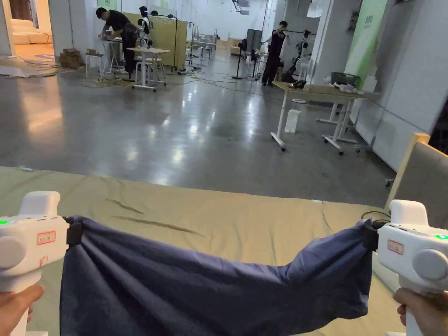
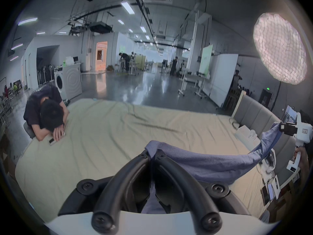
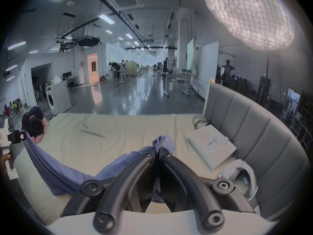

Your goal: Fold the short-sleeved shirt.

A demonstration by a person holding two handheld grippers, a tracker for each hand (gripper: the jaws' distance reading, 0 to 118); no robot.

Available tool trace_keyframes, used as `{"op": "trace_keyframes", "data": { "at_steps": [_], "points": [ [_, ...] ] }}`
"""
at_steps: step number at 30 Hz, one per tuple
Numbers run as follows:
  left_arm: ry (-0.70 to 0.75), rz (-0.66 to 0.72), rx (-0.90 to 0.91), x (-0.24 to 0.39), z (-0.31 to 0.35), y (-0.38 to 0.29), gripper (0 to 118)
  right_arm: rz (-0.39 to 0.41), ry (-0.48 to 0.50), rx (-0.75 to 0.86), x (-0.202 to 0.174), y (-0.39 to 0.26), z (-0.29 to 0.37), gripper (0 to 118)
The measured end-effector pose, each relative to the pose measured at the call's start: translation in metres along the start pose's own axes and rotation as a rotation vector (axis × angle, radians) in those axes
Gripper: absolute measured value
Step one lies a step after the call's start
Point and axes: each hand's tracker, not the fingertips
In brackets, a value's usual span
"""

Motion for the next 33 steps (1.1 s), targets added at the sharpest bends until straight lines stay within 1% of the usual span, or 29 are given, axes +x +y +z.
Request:
{"op": "trace_keyframes", "data": {
  "at_steps": [3, 6, 9, 13, 16, 18, 25, 28, 33],
  "points": [
    [0.008, -0.015, 0.065, 0.002, 0.022, 0.031, 5, 0.059, -0.047, 0.089, -0.004, 0.03, 0.023, 2],
    [0.01, -0.029, 0.114, 0.003, 0.042, 0.059, 5, 0.053, -0.05, 0.133, -0.003, 0.056, 0.042, 2],
    [0.029, -0.045, 0.157, 0.0, 0.058, 0.084, 5, 0.065, -0.092, 0.183, -0.001, 0.079, 0.058, 2],
    [0.036, -0.04, 0.199, -0.006, 0.075, 0.108, 5, 0.077, -0.122, 0.218, 0.004, 0.103, 0.068, 2],
    [0.047, -0.052, 0.216, -0.004, 0.081, 0.122, 5, 0.085, -0.128, 0.235, -0.002, 0.114, 0.078, 2],
    [0.05, -0.063, 0.223, -0.002, 0.082, 0.13, 5, 0.105, -0.141, 0.243, -0.007, 0.12, 0.08, 2],
    [0.074, -0.076, 0.219, -0.001, 0.077, 0.151, 5, 0.094, -0.148, 0.245, -0.017, 0.135, 0.073, 2],
    [0.089, -0.088, 0.211, 0.001, 0.068, 0.159, 4, 0.117, -0.152, 0.227, -0.023, 0.142, 0.058, 2],
    [0.115, -0.102, 0.188, 0.005, 0.045, 0.168, 5, 0.103, -0.132, 0.187, -0.031, 0.148, 0.025, 2]
  ]
}}
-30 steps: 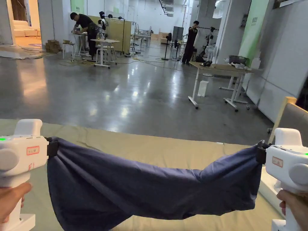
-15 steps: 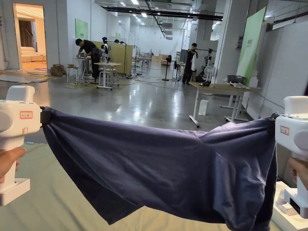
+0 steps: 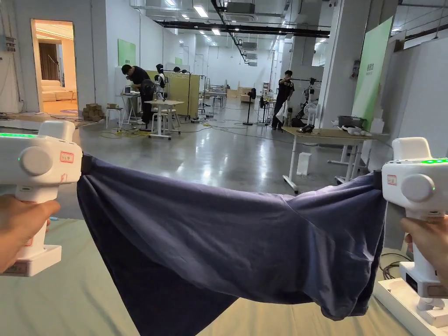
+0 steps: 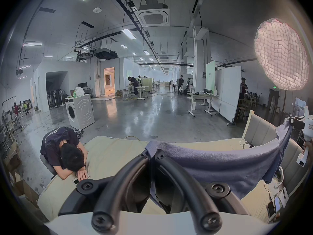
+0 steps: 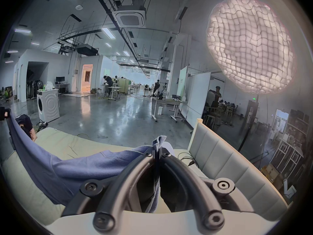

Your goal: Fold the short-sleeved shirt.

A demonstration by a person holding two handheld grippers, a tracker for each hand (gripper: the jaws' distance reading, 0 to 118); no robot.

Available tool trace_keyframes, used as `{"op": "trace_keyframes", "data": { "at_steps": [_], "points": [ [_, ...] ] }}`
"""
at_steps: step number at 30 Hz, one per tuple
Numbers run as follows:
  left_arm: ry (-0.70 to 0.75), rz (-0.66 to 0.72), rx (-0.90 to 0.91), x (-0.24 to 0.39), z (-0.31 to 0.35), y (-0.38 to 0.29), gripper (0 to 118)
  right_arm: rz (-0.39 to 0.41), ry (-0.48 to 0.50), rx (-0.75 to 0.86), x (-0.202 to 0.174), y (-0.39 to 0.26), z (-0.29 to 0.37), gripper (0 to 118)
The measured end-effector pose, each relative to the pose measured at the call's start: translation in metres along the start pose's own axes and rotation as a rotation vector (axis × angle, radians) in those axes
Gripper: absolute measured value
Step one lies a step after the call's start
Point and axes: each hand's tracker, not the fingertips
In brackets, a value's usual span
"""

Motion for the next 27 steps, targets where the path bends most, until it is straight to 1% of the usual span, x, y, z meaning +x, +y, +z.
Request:
{"op": "trace_keyframes", "data": {
  "at_steps": [6, 9, 14, 19, 22, 24, 27],
  "points": [
    [-0.005, 0.005, -0.03, 0.003, -0.022, -0.03, 4, -0.037, 0.034, -0.009, -0.013, -0.03, -0.022, 2],
    [-0.011, 0.009, -0.061, 0.006, -0.028, -0.06, 4, -0.054, 0.052, -0.018, -0.019, -0.059, -0.025, 2],
    [-0.02, 0.009, -0.112, 0.006, -0.027, -0.122, 4, -0.048, 0.062, -0.043, -0.024, -0.12, -0.018, 2],
    [-0.035, 0.021, -0.174, -0.003, -0.003, -0.199, 5, -0.018, 0.063, -0.108, -0.019, -0.2, 0.014, 2],
    [-0.037, 0.052, -0.219, -0.01, 0.024, -0.247, 5, -0.033, 0.056, -0.16, -0.01, -0.247, 0.041, 2],
    [-0.038, 0.081, -0.264, -0.014, 0.046, -0.285, 5, -0.054, 0.034, -0.193, -0.003, -0.277, 0.062, 2],
    [-0.027, 0.075, -0.341, -0.015, 0.073, -0.335, 5, -0.076, 0.043, -0.25, 0.004, -0.317, 0.097, 2]
  ]
}}
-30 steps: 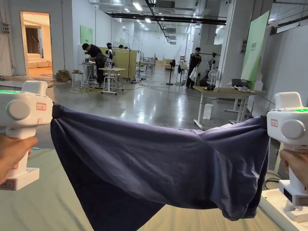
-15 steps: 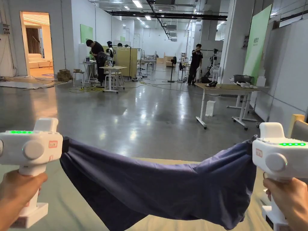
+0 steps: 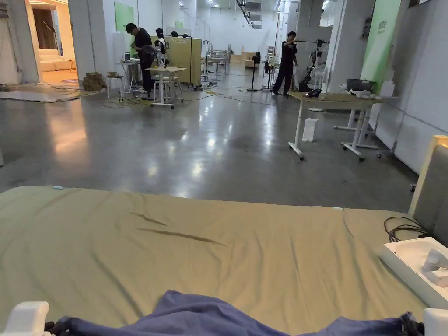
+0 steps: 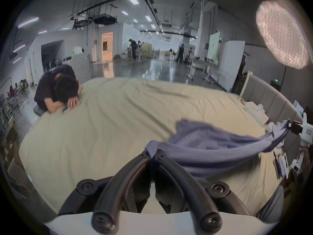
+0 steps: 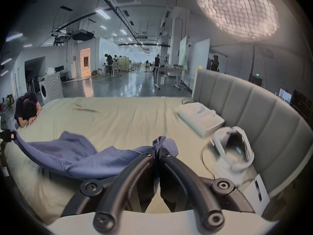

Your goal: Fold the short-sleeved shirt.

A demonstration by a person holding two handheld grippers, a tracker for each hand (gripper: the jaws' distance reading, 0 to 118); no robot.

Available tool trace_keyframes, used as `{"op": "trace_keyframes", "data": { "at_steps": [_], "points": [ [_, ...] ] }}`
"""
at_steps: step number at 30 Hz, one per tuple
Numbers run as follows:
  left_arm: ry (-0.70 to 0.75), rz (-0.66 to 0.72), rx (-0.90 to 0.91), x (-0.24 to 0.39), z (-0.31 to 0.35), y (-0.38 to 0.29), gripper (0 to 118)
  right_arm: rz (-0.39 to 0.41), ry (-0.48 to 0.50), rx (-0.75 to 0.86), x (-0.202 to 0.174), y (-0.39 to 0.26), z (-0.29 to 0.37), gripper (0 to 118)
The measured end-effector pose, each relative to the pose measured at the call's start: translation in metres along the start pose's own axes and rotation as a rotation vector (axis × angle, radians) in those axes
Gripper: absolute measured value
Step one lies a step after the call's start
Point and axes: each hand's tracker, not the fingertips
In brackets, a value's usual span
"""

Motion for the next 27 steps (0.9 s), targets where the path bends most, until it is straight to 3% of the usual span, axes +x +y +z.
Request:
{"op": "trace_keyframes", "data": {
  "at_steps": [6, 12, 16, 17, 19, 21, 24, 27],
  "points": [
    [0.018, 0.004, -0.172, -0.012, -0.004, -0.084, 5, 0.102, -0.036, -0.135, -0.002, -0.08, 0.023, 2],
    [0.024, -0.005, -0.246, -0.015, -0.021, -0.108, 5, 0.163, -0.034, -0.193, -0.01, -0.121, 0.019, 3],
    [0.028, -0.038, -0.264, -0.015, -0.021, -0.107, 5, 0.184, -0.043, -0.186, -0.016, -0.121, 0.026, 9],
    [0.031, -0.041, -0.261, -0.015, -0.019, -0.104, 6, 0.193, -0.048, -0.176, -0.017, -0.117, 0.029, 16],
    [0.031, -0.034, -0.248, -0.015, -0.014, -0.096, 20, 0.202, -0.052, -0.126, -0.02, -0.105, 0.039, 42],
    [0.009, 0.003, -0.191, -0.015, -0.007, -0.083, 51, 0.18, -0.034, -0.051, -0.024, -0.087, 0.049, 55],
    [-0.053, 0.038, -0.063, -0.006, 0.006, -0.06, 57, 0.133, -0.006, 0.05, -0.035, -0.061, 0.061, 72],
    [-0.075, 0.021, 0.069, 0.029, 0.03, -0.042, 65, 0.082, 0.038, 0.146, -0.052, -0.033, 0.07, 72]
  ]
}}
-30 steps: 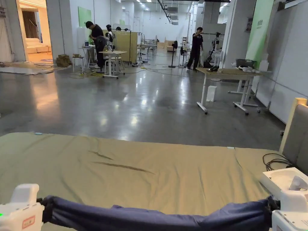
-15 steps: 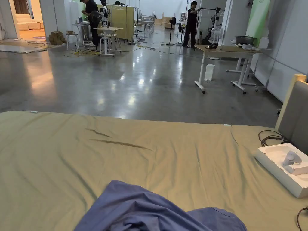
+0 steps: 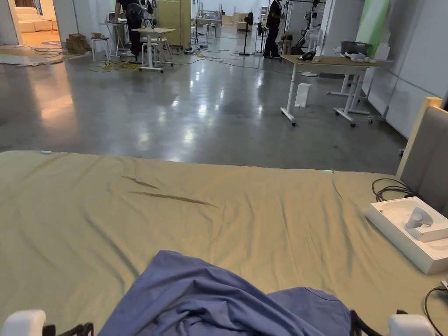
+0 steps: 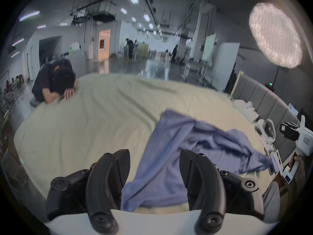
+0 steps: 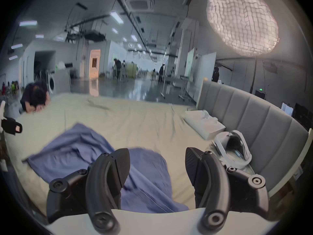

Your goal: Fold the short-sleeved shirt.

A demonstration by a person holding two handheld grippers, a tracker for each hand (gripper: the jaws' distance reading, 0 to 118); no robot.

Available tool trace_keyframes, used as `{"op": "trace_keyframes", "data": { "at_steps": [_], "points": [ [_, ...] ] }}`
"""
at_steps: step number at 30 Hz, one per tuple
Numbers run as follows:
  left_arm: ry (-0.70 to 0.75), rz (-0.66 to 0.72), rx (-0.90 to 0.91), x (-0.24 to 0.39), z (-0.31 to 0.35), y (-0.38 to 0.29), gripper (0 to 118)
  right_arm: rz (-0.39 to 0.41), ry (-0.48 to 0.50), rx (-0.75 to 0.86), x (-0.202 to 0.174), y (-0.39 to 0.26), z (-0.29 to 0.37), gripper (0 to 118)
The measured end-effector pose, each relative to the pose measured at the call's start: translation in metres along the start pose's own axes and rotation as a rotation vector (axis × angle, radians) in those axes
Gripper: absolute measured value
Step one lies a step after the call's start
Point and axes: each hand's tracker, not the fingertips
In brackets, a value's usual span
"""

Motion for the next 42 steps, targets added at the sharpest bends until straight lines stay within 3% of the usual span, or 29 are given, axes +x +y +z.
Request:
{"op": "trace_keyframes", "data": {
  "at_steps": [5, 8, 9, 11, 12, 13, 23, 31, 33, 35, 36, 37, 42],
  "points": [
    [-0.019, -0.074, 0.194, 0.051, 0.01, 0.037, 65, -0.067, 0.026, 0.125, -0.032, 0.037, 0.001, 71],
    [-0.016, -0.121, 0.284, 0.081, 0.019, 0.051, 61, -0.067, 0.052, 0.177, -0.05, 0.049, 0.002, 54],
    [-0.023, -0.128, 0.303, 0.088, 0.021, 0.054, 50, -0.061, 0.046, 0.196, -0.057, 0.052, 0.003, 38],
    [-0.028, -0.135, 0.311, 0.095, 0.019, 0.059, 11, -0.051, 0.041, 0.21, -0.066, 0.058, 0.004, 14],
    [-0.033, -0.145, 0.315, 0.1, 0.02, 0.06, 2, -0.052, 0.038, 0.226, -0.07, 0.059, 0.005, 3],
    [-0.011, -0.155, 0.316, 0.106, 0.02, 0.061, 1, -0.057, 0.039, 0.239, -0.072, 0.06, 0.006, 0],
    [0.027, -0.143, 0.25, 0.096, 0.005, 0.061, 1, -0.061, 0.051, 0.232, -0.076, 0.065, -0.008, 0],
    [-0.024, -0.002, -0.088, 0.045, -0.083, 0.069, 1, -0.086, 0.077, 0.089, -0.063, 0.04, -0.041, 0],
    [-0.028, 0.018, -0.15, 0.035, -0.116, 0.078, 10, -0.082, 0.071, 0.063, -0.061, 0.033, -0.05, 0],
    [-0.049, 0.044, -0.196, 0.023, -0.154, 0.09, 44, -0.079, 0.068, 0.036, -0.057, 0.027, -0.059, 0],
    [-0.057, 0.064, -0.22, 0.02, -0.171, 0.097, 73, -0.078, 0.064, 0.022, -0.056, 0.024, -0.063, 0],
    [-0.048, 0.074, -0.255, 0.018, -0.191, 0.104, 83, -0.076, 0.06, 0.01, -0.053, 0.021, -0.068, 0],
    [-0.079, 0.157, -0.373, 0.007, -0.283, 0.13, 83, -0.078, 0.028, -0.057, -0.04, 0.005, -0.091, 0]
  ]
}}
